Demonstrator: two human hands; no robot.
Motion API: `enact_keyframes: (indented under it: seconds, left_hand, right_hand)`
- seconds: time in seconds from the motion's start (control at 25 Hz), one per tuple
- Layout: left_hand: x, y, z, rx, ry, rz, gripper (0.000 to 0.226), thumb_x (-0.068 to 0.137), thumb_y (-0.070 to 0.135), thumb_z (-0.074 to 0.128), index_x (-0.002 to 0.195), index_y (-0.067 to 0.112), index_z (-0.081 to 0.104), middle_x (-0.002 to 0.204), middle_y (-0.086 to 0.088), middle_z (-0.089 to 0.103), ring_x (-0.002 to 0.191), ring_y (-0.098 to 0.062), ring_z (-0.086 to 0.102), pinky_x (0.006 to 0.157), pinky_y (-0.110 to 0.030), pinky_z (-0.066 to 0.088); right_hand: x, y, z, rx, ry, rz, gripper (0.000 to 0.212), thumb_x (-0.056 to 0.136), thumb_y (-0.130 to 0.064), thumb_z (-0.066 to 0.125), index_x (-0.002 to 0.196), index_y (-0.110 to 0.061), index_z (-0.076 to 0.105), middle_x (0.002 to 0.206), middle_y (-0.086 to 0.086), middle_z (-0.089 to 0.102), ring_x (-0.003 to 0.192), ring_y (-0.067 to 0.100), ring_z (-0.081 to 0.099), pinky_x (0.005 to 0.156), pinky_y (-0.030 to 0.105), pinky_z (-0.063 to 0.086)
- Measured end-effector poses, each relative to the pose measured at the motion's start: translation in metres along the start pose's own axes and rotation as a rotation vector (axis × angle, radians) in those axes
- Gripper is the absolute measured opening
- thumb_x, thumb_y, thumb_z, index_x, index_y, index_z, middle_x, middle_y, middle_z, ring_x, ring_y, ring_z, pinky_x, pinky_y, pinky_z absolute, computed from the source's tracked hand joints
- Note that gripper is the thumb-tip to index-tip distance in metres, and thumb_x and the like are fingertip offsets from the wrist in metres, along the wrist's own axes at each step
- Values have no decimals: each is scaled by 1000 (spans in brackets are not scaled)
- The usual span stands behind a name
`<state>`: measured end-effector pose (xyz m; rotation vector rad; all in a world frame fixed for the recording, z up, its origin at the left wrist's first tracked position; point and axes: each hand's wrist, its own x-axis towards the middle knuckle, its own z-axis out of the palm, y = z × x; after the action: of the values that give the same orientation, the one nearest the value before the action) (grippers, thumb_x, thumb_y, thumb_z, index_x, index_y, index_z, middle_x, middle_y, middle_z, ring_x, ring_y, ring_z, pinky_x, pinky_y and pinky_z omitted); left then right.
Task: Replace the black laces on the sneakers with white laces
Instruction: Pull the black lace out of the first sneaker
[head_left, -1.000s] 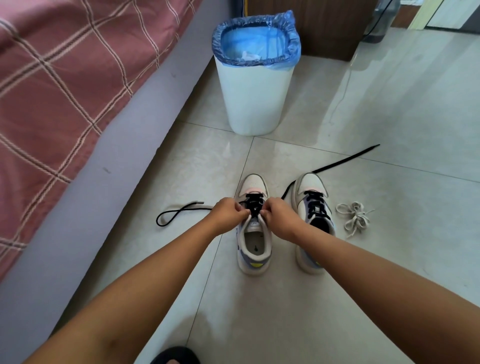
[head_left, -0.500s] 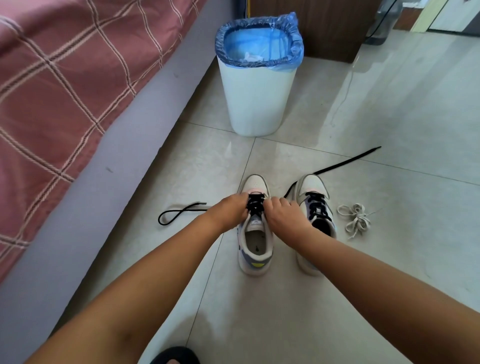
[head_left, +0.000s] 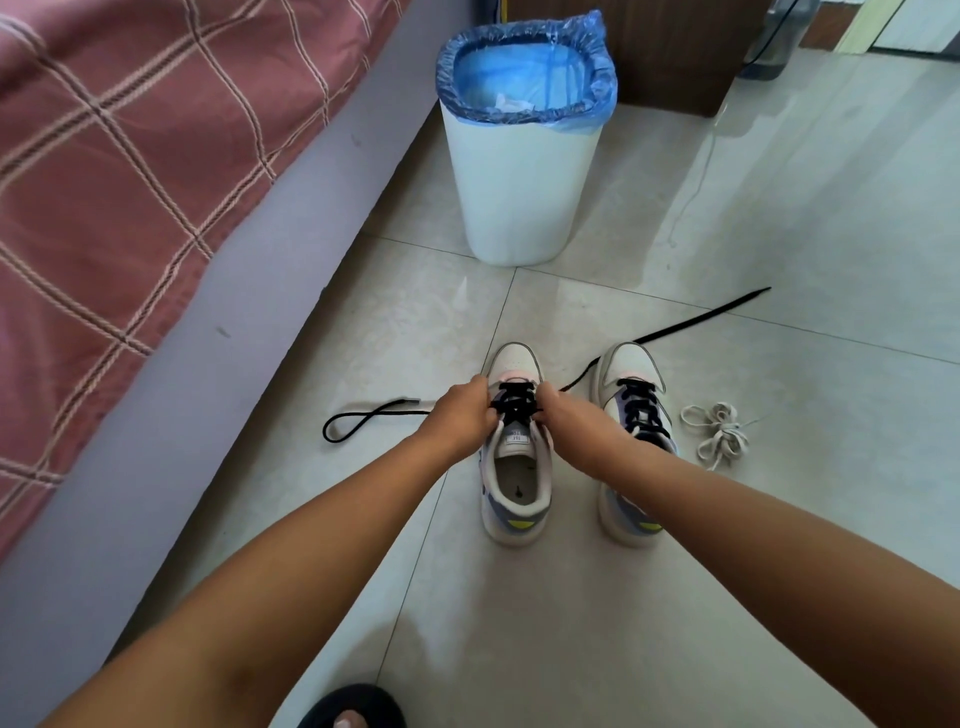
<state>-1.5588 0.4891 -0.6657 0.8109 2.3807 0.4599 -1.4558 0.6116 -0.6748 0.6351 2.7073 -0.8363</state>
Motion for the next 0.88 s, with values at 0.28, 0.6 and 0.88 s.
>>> enact_keyframes:
  seconds: [0.28, 0.6, 0.88]
  left_hand:
    - [4, -4, -2, -406, -119, -375, 24, 88, 33, 56, 89, 9, 53, 81, -9, 57, 70, -25, 57, 61, -31, 46]
    - [11, 0, -2, -354, -95, -262, 24, 88, 17, 57, 68, 14, 44, 76, -10, 55, 71, -26, 55, 62, -30, 47]
    - [19, 0, -2, -206, -76, -172, 14, 88, 6, 50, 76, 11, 44, 99, -22, 61, 84, -36, 67, 73, -40, 57]
  right_hand:
    - [3, 3, 3, 350, 60, 344, 18, 97, -26, 45, 88, -10, 44, 77, 7, 51, 71, 26, 50, 57, 31, 37]
    - [10, -1, 0, 262, 23, 312, 22, 97, -22, 46, 78, -10, 43, 77, 8, 49, 76, 25, 46, 65, 33, 37]
    - [-17, -9, 16, 358, 27, 254, 20, 91, -24, 56, 102, -9, 50, 97, 10, 57, 89, 25, 54, 68, 28, 34]
